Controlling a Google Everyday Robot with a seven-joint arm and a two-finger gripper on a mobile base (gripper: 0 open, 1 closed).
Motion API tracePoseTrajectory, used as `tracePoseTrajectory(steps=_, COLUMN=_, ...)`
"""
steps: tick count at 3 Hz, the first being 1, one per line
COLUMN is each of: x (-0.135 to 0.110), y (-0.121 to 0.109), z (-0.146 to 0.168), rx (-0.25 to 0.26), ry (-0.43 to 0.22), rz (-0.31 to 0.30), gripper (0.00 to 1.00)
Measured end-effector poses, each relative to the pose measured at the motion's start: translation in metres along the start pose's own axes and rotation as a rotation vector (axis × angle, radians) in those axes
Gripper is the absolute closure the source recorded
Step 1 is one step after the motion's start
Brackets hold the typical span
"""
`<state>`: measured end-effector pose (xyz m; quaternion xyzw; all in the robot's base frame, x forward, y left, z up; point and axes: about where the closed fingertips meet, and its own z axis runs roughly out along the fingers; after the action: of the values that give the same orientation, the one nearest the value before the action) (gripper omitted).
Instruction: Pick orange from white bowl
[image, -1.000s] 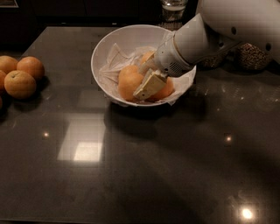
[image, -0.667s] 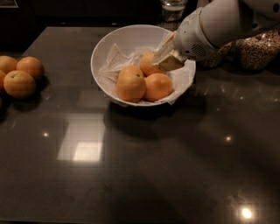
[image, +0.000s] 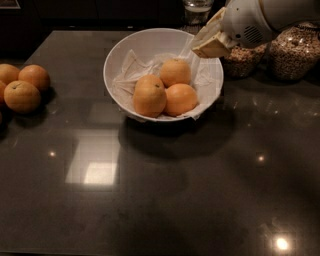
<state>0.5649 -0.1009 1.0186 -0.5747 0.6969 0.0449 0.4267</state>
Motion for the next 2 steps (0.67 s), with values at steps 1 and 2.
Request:
tracePoseTrajectory(steps=1, x=0.0000, y=0.0000, z=0.0000, rx=0.000, ry=0.000, rz=0.000, gripper=0.58)
tracePoseTrajectory(steps=2, x=-0.0001, y=0.0000, z=0.0000, rx=0.000, ry=0.000, rz=0.000, gripper=0.35)
